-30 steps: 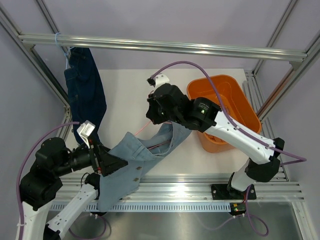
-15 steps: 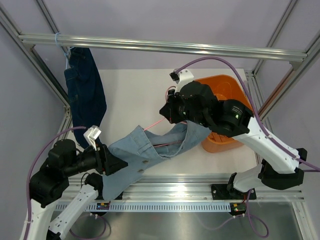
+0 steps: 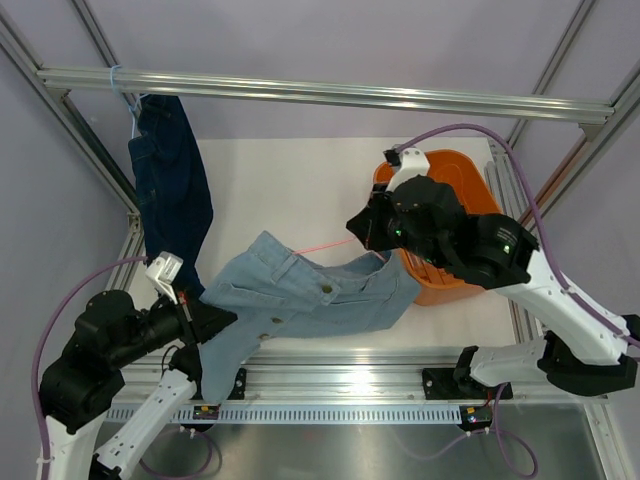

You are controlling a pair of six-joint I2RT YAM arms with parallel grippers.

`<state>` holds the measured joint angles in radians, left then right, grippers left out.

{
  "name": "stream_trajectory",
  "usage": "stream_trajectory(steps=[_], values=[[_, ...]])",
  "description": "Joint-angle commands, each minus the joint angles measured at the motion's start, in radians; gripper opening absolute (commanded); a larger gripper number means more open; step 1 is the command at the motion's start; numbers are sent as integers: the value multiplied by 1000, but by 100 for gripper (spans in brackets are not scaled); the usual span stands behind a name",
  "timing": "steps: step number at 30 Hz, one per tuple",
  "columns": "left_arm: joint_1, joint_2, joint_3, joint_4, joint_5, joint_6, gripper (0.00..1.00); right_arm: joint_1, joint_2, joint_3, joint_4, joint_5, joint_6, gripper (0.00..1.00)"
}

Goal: Remove the skirt from the hanger

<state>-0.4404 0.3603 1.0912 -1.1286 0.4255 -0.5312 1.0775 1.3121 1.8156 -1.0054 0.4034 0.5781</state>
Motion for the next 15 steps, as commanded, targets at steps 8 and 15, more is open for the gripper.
stream_trajectory(steps=[8,15], values=[[-1,-87,65,-33,-238,-44,0,-198,-287,-183,-24,140,71,0],[-1,-101,68,-46,-228,-47,0,-283,-301,-219,-50,138,106,0]])
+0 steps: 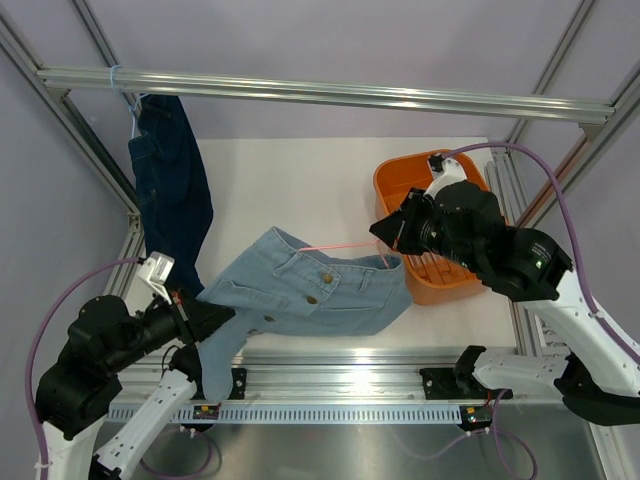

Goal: Remove the skirt from the hanger

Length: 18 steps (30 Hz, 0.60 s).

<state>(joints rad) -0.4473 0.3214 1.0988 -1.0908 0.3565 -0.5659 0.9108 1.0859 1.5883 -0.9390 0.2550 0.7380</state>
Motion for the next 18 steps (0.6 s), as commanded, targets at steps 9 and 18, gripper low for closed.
stream_trajectory(steps=[9,18], values=[[5,-97,147,-172,-237,-2,0,-348,-133,-132,-41,113,-68,0],[5,-111,115,-137,-139,0,0,-471,-166,-218,51,-60,-91,0]])
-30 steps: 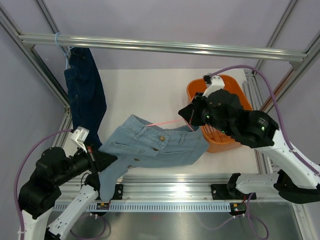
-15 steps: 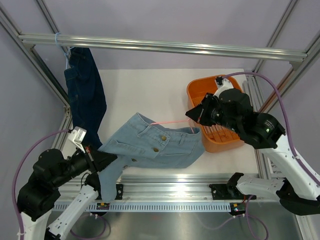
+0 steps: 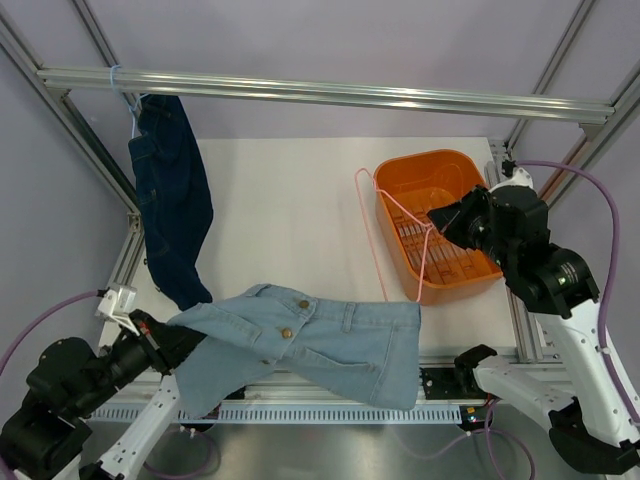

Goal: Remove the skirt from the hanger

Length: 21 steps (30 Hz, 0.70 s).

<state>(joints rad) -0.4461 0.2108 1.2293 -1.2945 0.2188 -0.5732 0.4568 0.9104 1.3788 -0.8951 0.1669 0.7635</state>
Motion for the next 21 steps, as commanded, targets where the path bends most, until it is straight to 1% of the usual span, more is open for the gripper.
stream_trajectory(steps=[1,2,3,6,7,9,10,12,13,14,15,16,17,18,20,21], values=[[4,1,-39,90,46,9,0,-17,15,-3,22,-36,-127,0],[6,1,-60,153,148,7,0,-17,21,-1,75,-76,-145,0],[4,2,-100,191,199,3,4,-15,27,3,96,-137,-150,0],[7,42,-129,271,307,-4,23,14,77,74,101,-188,-207,0],[9,61,-125,284,327,13,40,54,91,97,90,-199,-223,0],[15,120,-82,296,341,27,65,95,145,166,64,-214,-257,0],[17,137,-64,311,350,39,86,158,159,184,50,-201,-265,0],[20,183,-13,357,360,52,98,218,205,242,26,-175,-297,0],[20,200,49,369,355,59,99,247,220,258,10,-173,-306,0],[20,238,85,379,326,67,99,290,244,278,-10,-173,-322,0],[20,261,117,379,309,75,99,305,254,282,-11,-173,-326,0],[20,289,192,361,286,91,99,339,266,285,-24,-173,-338,0],[20,320,229,348,281,99,99,353,271,286,-27,-175,-343,0],[20,373,264,337,274,113,99,367,274,281,-28,-190,-349,0],[21,416,349,316,258,131,99,403,283,269,-38,-219,-371,0],[21,456,367,314,267,145,99,419,289,269,-41,-249,-380,0]])
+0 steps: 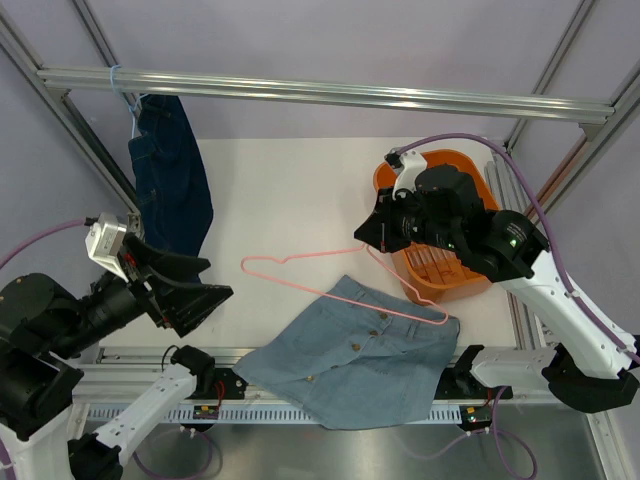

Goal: Remove the skirt from the hanger

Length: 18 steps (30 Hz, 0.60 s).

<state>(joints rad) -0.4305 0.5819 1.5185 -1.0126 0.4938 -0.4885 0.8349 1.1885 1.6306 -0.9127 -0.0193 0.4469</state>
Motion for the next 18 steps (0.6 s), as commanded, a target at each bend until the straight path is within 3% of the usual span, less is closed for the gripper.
stream_trajectory(steps=[1,7,13,18], values=[[6,102,92,31,36,68,99,56,26,24,-43,-64,-79,0],[1,177,11,52,215,120,97,193,108,113,-65,-129,-106,0],[1,150,-145,114,324,129,94,221,152,210,-32,-252,-102,0],[-56,165,-192,115,347,149,92,227,226,322,-63,-292,-114,0]])
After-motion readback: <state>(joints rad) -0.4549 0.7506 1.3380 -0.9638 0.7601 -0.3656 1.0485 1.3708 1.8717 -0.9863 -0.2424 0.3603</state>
